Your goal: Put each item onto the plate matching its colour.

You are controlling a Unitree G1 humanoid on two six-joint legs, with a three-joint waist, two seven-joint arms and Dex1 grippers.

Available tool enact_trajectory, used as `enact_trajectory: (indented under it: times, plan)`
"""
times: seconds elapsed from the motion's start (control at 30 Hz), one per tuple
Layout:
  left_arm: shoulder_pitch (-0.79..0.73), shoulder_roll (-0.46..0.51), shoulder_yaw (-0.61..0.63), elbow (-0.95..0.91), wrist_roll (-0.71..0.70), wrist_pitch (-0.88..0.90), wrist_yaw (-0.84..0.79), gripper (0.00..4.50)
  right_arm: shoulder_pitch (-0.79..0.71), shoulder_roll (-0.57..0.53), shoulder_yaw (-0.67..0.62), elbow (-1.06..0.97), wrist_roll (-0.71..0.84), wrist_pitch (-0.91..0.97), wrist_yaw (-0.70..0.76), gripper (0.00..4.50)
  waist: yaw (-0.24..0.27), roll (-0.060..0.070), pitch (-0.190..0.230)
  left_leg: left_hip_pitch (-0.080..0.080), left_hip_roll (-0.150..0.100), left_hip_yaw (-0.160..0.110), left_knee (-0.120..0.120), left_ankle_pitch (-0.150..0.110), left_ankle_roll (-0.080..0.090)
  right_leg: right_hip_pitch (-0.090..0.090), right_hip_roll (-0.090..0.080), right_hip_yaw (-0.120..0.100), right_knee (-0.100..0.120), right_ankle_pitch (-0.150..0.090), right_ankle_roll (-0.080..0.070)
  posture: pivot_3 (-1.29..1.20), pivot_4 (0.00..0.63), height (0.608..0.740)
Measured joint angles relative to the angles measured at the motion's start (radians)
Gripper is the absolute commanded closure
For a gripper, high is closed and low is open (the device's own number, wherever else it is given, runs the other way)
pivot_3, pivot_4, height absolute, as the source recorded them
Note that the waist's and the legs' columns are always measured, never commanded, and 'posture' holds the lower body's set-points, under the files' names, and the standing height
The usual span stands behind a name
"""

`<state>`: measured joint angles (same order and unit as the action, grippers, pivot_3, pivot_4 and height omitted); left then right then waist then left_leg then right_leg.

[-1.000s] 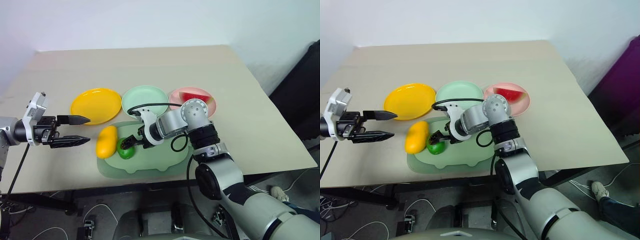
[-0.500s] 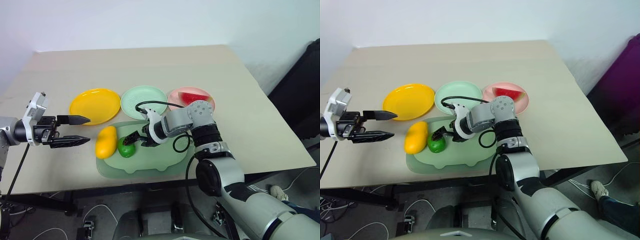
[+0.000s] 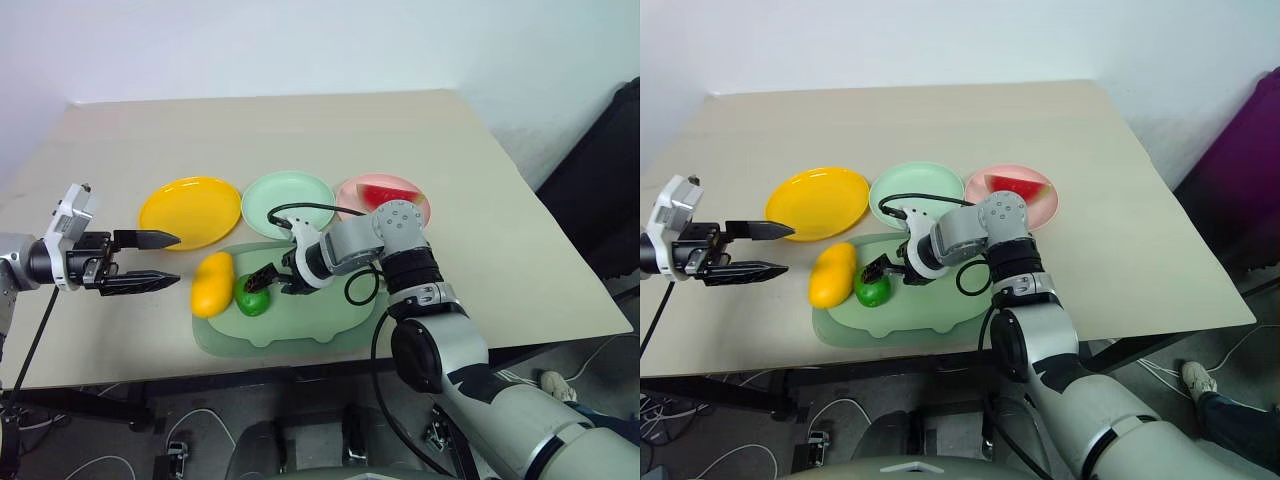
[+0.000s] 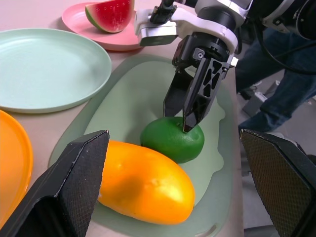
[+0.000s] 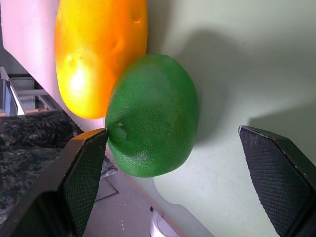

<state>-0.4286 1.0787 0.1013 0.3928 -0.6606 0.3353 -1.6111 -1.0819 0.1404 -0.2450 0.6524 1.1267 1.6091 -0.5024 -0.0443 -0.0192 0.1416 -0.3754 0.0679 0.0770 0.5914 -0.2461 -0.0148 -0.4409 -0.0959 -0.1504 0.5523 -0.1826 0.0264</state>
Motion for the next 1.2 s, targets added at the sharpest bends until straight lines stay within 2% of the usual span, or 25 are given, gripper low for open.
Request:
enact_trajectory:
  times: [0.1, 0.2, 0.37, 0.43, 0.6, 0.9, 1.2]
  plan:
    - [0.0, 0.0, 0.0, 0.0, 0.0, 0.0, 0.0, 0.0, 0.0, 0.0, 0.009, 0.0, 0.007, 0.0, -0.001, 0.02, 0.0, 0.0, 0.0, 0.0, 0.0, 0.0, 0.0, 0.0, 0.0, 0.0, 0.0, 0.0, 0.0, 0.0, 0.0, 0.0, 0.15, 0.74]
    - [0.0, 0.0, 0.0, 0.0, 0.0, 0.0, 0.0, 0.0, 0.0, 0.0, 0.011, 0.0, 0.016, 0.0, -0.001, 0.58, 0.0, 0.0, 0.0, 0.0, 0.0, 0.0, 0.0, 0.0, 0.0, 0.0, 0.0, 0.0, 0.0, 0.0, 0.0, 0.0, 0.15, 0.74]
    - [-0.003, 0.0, 0.0, 0.008, 0.0, 0.0, 0.0, 0.0, 0.0, 0.0, 0.008, -0.001, 0.036, 0.0, 0.003, 2.21, 0.0, 0.0, 0.0, 0.0, 0.0, 0.0, 0.0, 0.0, 0.0, 0.0, 0.0, 0.0, 0.0, 0.0, 0.0, 0.0, 0.15, 0.74]
    - [-0.005, 0.0, 0.0, 0.008, 0.0, 0.0, 0.0, 0.0, 0.0, 0.0, 0.004, -0.001, 0.036, 0.0, 0.001, 2.56, 0.0, 0.0, 0.0, 0.0, 0.0, 0.0, 0.0, 0.0, 0.0, 0.0, 0.0, 0.0, 0.0, 0.0, 0.0, 0.0, 0.15, 0.74]
    - [-0.013, 0.0, 0.0, 0.019, 0.001, 0.0, 0.0, 0.0, 0.0, 0.0, -0.015, 0.003, 0.031, 0.0, -0.002, 2.76, 0.0, 0.0, 0.0, 0.0, 0.0, 0.0, 0.0, 0.0, 0.0, 0.0, 0.0, 0.0, 0.0, 0.0, 0.0, 0.0, 0.15, 0.74]
    - [-0.017, 0.0, 0.0, 0.02, 0.001, 0.0, 0.0, 0.0, 0.0, 0.0, -0.015, 0.002, 0.009, 0.0, 0.006, 2.76, 0.0, 0.0, 0.0, 0.0, 0.0, 0.0, 0.0, 0.0, 0.0, 0.0, 0.0, 0.0, 0.0, 0.0, 0.0, 0.0, 0.15, 0.74]
    - [-0.021, 0.0, -0.009, 0.022, 0.001, 0.0, 0.0, 0.0, -0.053, -0.02, 0.024, 0.0, -0.078, 0.0, 0.072, 2.76, 0.0, 0.0, 0.0, 0.0, 0.0, 0.0, 0.0, 0.0, 0.0, 0.0, 0.0, 0.0, 0.0, 0.0, 0.0, 0.0, 0.15, 0.74]
